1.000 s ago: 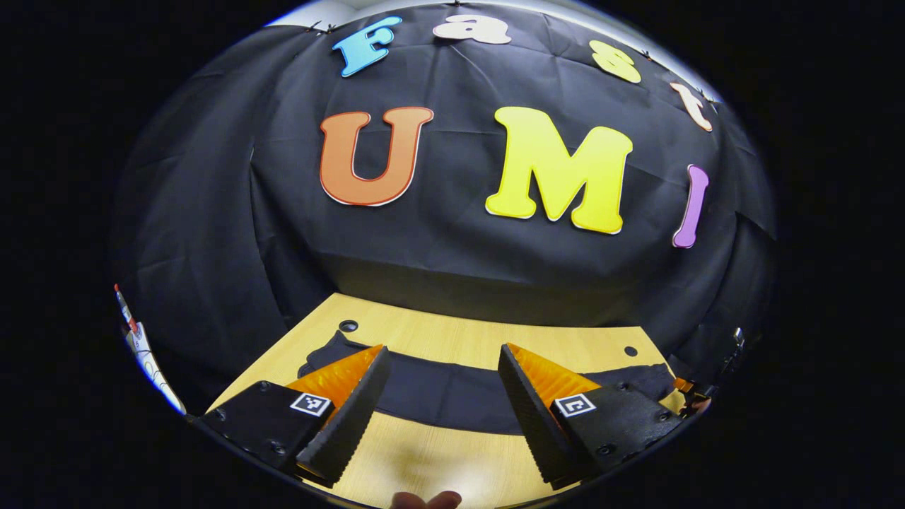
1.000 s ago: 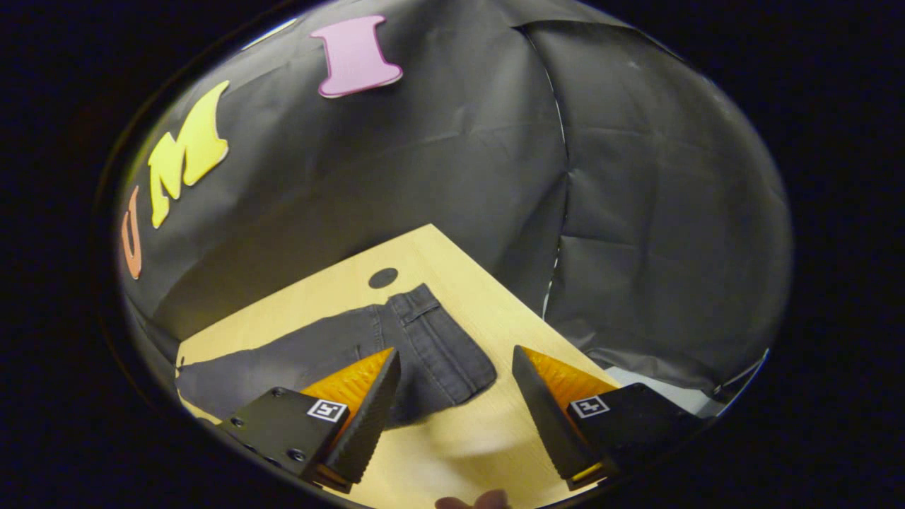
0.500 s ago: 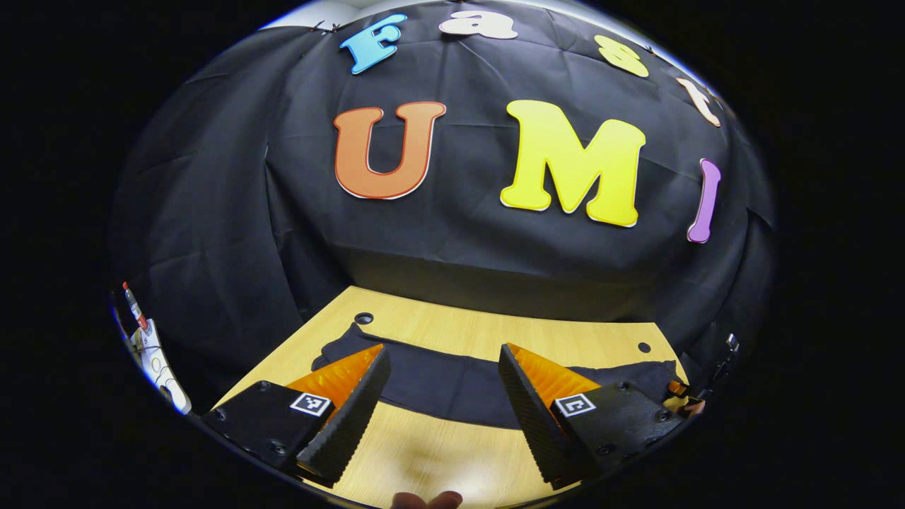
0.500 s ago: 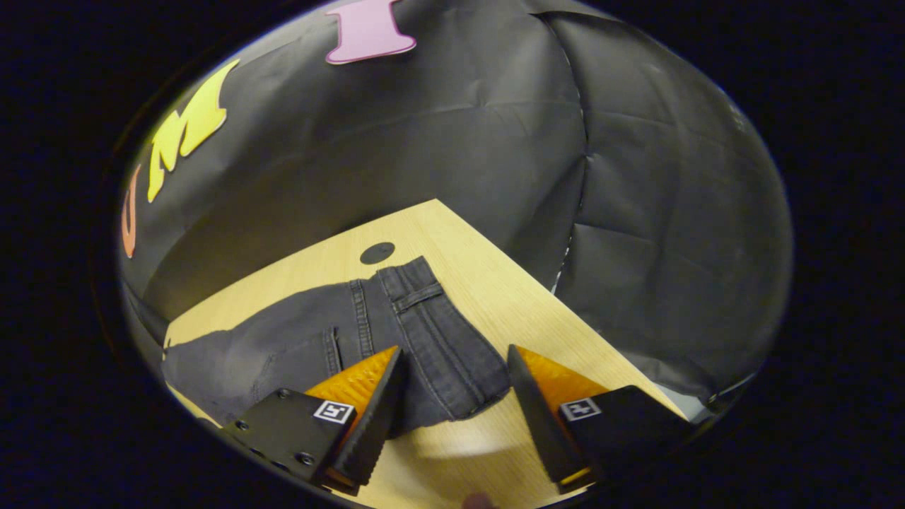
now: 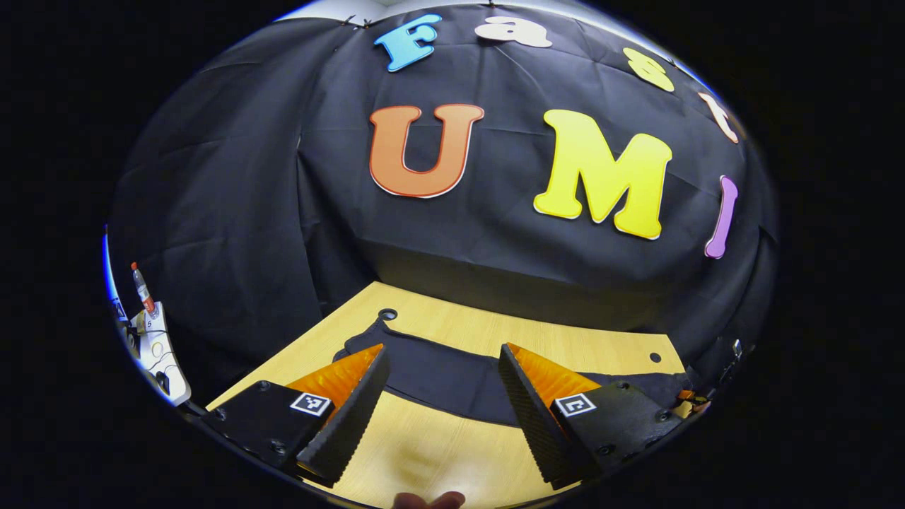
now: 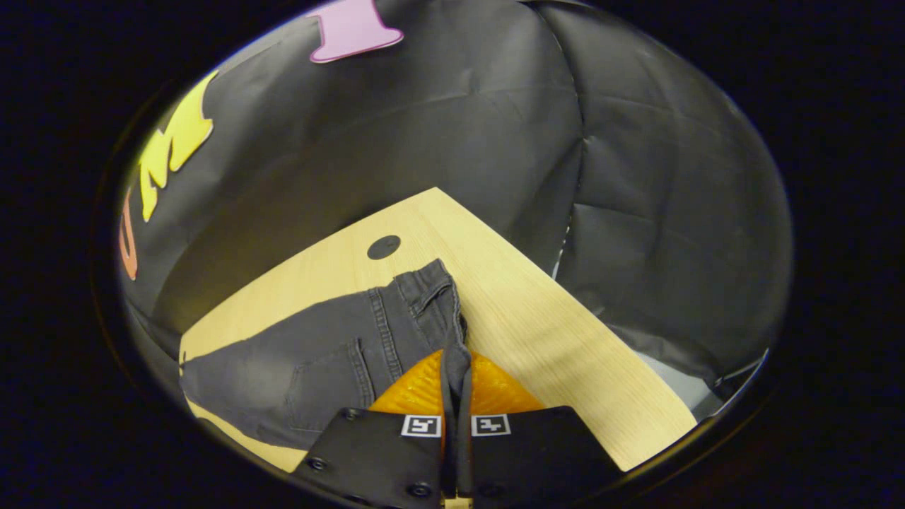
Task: Grasp the waist and the cuffs of the jeans and fold them to make the two legs overlap; first hold the waist and fold one-third of the jeans toward the cuffs, then hold the cuffs and fold the remaining one-third in the same direction to finish folding.
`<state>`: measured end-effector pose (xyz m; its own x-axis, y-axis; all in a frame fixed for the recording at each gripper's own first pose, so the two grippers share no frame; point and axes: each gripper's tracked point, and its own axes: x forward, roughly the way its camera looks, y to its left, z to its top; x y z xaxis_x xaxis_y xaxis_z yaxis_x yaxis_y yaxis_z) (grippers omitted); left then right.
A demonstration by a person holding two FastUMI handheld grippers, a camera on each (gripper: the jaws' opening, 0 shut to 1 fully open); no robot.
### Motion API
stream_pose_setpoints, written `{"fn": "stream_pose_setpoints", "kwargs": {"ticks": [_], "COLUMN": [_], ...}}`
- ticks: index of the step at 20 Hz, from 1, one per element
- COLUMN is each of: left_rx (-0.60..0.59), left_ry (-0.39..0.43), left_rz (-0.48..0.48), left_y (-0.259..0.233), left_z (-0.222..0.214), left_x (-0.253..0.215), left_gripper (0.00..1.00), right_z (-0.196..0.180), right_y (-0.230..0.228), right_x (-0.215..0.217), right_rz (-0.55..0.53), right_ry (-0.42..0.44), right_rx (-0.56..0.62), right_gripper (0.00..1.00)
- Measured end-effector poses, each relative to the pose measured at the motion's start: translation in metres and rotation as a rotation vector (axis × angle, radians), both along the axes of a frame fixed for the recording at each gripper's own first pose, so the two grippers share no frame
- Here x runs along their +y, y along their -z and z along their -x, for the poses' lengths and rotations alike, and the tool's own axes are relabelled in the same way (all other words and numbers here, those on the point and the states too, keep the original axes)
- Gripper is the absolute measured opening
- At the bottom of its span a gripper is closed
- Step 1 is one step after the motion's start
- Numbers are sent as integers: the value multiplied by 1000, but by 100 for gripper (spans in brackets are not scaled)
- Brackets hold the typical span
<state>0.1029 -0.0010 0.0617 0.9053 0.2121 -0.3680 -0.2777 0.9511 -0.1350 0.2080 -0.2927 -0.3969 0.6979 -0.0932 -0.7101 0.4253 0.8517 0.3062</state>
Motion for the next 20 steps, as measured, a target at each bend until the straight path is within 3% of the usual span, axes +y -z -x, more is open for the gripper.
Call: {"fn": "stream_pose_setpoints", "kwargs": {"ticks": [5,9,13,14,16,20], "left_rx": [-22,-60,-83,-86,-90,-95], "left_ry": [-20,6,35,38,45,31], "left_rz": [19,13,22,21,21,14], "left_y": [5,7,13,16,19,21], "left_z": [16,34,50,53,63,81], "left_x": [26,52,70,75,90,126], "left_gripper": [99,99,99,99,99,99], "right_z": [10,14,-2,-4,-10,-11], "right_y": [-90,-184,-241,-252,-271,-252], "right_x": [26,90,171,194,262,370], "right_rz": [49,98,120,131,154,197], "right_ry": [-32,-80,-152,-181,-264,-423], "right_rx": [-97,-187,-253,-274,-312,-329], "right_gripper": [0,0,5,1,4,1]}}
